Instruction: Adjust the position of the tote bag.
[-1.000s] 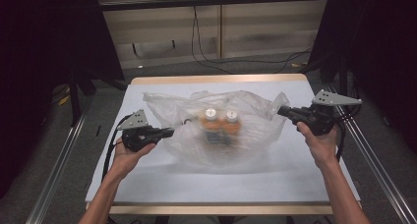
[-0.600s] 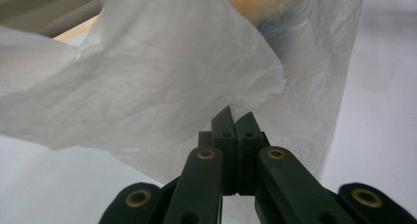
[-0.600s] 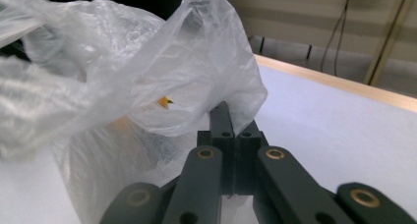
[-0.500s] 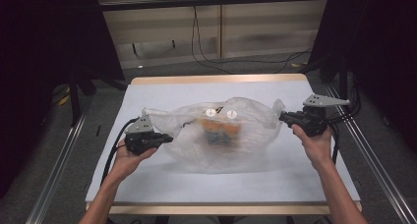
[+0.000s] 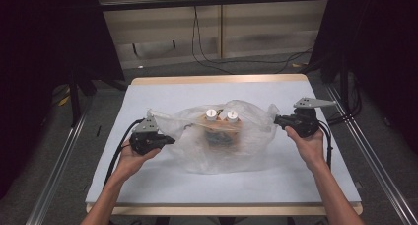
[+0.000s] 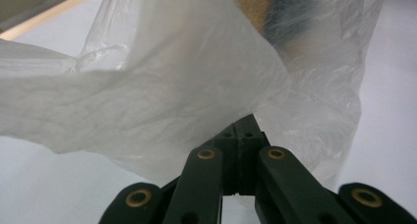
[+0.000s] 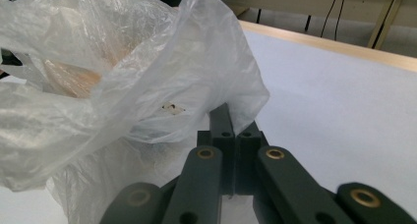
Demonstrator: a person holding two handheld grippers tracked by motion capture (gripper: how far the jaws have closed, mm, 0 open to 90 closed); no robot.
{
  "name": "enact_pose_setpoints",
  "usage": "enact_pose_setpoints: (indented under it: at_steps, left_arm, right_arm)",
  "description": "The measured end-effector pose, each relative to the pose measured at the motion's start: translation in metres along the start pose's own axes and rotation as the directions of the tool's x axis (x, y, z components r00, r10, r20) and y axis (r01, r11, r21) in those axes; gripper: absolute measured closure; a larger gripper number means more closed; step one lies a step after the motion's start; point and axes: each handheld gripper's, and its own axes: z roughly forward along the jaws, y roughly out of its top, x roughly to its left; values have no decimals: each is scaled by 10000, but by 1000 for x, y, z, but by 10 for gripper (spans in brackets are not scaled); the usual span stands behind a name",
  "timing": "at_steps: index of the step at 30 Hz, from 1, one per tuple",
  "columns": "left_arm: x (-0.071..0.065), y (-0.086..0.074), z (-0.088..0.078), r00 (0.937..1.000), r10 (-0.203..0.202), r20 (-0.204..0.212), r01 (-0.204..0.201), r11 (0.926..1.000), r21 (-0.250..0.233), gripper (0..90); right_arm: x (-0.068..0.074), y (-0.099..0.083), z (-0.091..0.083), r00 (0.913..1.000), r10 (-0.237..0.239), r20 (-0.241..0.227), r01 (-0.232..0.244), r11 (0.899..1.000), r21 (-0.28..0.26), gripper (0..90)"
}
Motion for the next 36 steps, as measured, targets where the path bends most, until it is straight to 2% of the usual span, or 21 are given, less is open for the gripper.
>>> enact_pose_setpoints:
  at_steps: [2,5,7,9,19,22,24,27,31,32,33,34,36]
  left_arm:
    - [0,-1,1,10000,-48,56,48,10000,-43,900]
    - [1,-3,5,10000,63,-29,-63,9999,139,900]
    - [2,-5,8,10000,-11,-56,13,9995,312,900]
    - [3,-7,11,9999,-54,108,50,9994,329,900]
    - [6,-17,20,9996,-100,261,79,9969,784,900]
    - [5,-20,23,9993,-163,351,135,9966,810,900]
    - [5,-22,23,9993,-197,322,163,9946,1023,900]
    - [5,-25,26,9992,-166,357,127,9939,1093,900]
    - [4,-27,31,9988,-285,388,236,9923,1213,900]
    - [4,-27,31,9988,-285,388,236,9923,1213,900]
    - [5,-29,34,9987,-262,427,204,9913,1299,900]
    - [4,-29,34,9989,-244,391,183,9887,1487,900]
    - [3,-30,36,9985,-344,434,284,9909,1318,900]
  right_arm:
    - [-1,-1,2,10000,56,16,-56,10000,61,900]
    - [-2,-3,5,10000,50,29,-50,9997,223,900]
    - [-5,-7,10,9999,115,53,-117,9989,462,900]
    - [-7,-11,14,9998,180,57,-183,9978,632,900]
    - [-8,-22,26,9998,182,22,-184,9897,1420,900]
    - [-9,-24,28,9998,220,-6,-217,9890,1460,900]
    - [-10,-26,29,9996,279,-72,-265,9880,1524,900]
    - [-10,-31,34,9996,258,-65,-241,9831,1816,900]
    - [-11,-41,43,9998,173,-36,-159,9705,2407,900]
    - [-11,-41,43,9998,173,-36,-159,9705,2407,900]
    - [-10,-44,47,9999,104,-6,-99,9644,2643,900]
    - [-10,-46,49,10000,33,-26,-25,9629,2700,900]
    - [-10,-48,51,10000,-31,-17,34,9596,2812,900]
